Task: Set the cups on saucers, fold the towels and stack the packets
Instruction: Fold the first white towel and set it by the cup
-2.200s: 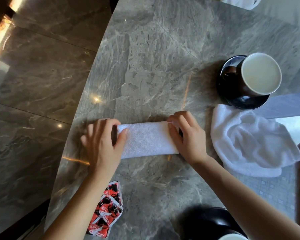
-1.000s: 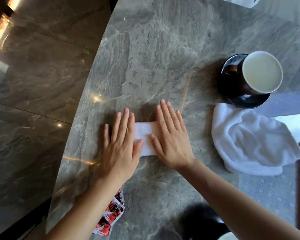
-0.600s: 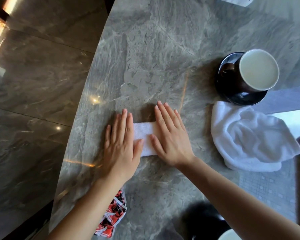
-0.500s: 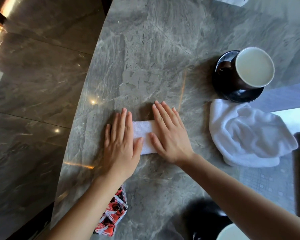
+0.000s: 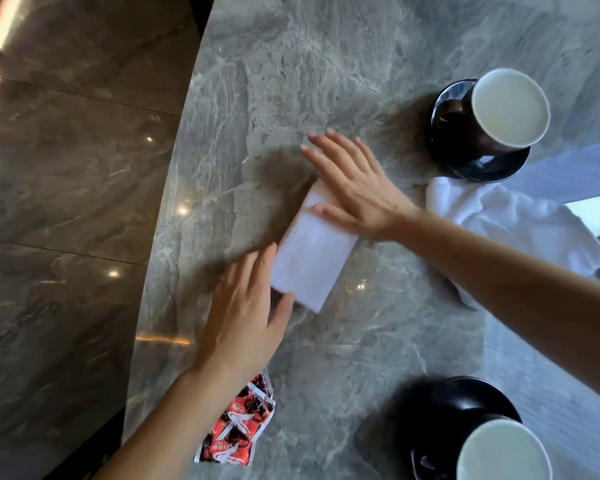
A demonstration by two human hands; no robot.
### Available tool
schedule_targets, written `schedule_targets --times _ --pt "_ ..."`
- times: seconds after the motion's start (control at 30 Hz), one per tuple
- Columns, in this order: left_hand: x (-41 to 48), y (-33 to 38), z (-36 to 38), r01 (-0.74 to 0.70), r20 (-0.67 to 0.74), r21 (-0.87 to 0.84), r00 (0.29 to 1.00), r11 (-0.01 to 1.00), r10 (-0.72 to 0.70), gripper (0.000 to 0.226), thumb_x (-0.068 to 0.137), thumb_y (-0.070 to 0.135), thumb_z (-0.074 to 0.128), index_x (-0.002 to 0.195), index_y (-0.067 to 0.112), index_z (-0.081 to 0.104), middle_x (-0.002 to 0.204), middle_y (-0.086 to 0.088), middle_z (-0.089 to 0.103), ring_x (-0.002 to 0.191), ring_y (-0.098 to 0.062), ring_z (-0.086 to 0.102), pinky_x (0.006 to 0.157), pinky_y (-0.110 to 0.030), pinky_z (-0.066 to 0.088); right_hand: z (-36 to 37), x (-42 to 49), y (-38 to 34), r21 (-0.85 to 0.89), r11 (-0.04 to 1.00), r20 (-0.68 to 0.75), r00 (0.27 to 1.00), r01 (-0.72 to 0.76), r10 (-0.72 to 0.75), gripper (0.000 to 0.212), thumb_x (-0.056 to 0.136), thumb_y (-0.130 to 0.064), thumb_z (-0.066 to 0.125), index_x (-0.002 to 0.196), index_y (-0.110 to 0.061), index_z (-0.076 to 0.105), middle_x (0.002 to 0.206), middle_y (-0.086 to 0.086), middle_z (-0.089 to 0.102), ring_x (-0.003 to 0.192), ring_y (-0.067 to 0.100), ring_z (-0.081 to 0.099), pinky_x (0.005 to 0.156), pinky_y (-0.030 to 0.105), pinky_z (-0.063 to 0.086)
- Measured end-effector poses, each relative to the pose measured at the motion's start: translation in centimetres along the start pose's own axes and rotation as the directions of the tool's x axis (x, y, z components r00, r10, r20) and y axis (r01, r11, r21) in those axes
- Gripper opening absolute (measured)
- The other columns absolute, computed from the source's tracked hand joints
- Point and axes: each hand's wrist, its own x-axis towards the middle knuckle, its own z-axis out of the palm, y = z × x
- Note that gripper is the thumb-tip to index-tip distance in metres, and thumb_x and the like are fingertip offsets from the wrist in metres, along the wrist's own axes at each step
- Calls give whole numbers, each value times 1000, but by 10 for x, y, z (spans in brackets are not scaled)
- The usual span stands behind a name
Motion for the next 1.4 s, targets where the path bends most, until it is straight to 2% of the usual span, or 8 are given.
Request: schedule_targets --times 0.17,0.27,0.37,0.5,1.07,1.2,1.3,1.4 --pt "-17 11 3 -5 39 49 999 999 3 70 86 36 55 144 7 28 147 -8 35 127 -26 39 103 -37 35 -10 17 1 -181 975 58 991 131 -122 75 91 -62 25 151 -20 9 160 2 13 148 27 5 119 52 2" --pt "-17 19 -2 -127 -29 153 991 980 133 72 87 41 47 146 5 25 155 -9 25 140 -23 25 113 -42 22 -11 6 -22 -110 989 -36 994 101 -105 72 94 -56 23 151 -14 10 160 5 13 148 26 5 119 50 5" --pt "-17 27 5 -306 111 292 952 906 286 74 86 48 41 147 9 25 157 -7 21 146 -23 17 114 -47 13 -3 -5 -44 -95 988 -5 992 123 -124 67 96 -50 21 151 -14 11 160 5 13 148 24 5 119 49 4" --pt "-18 19 15 -369 262 407 924 835 280 81 82 58 43 147 13 25 156 -4 21 143 -25 24 107 -51 20 5 -5 -41 -144 983 95 990 117 -104 68 94 -52 16 151 -16 8 160 3 9 148 23 3 119 50 3" --pt "-14 14 19 -371 299 398 917 839 264 90 76 65 46 147 14 23 156 -3 21 142 -28 23 106 -56 22 5 31 -4 -14 998 63 996 -67 67 70 95 -54 29 151 -21 3 161 -2 4 148 20 -2 118 51 1" --pt "-18 23 12 -293 200 236 948 927 249 76 82 54 44 146 14 30 157 -4 22 145 -21 21 113 -53 20 -4 23 -6 100 986 -119 982 -136 148 72 91 -57 34 150 -19 17 158 2 20 148 21 10 119 49 7" --pt "-9 23 1 -193 -17 -98 981 976 192 60 85 37 51 138 10 39 151 -4 32 139 -15 28 113 -27 25 -12 -4 -5 541 801 -364 786 -258 499 54 91 -42 45 137 -14 40 135 3 51 127 18 45 108 35 34" --pt "18 26 -10 52 -68 -386 994 921 -85 58 88 23 58 139 12 34 146 -3 33 135 -13 31 107 -17 22 -10 -47 -8 776 489 -118 669 -398 733 23 92 -30 52 111 -18 52 96 -5 60 85 5 56 77 29 45"
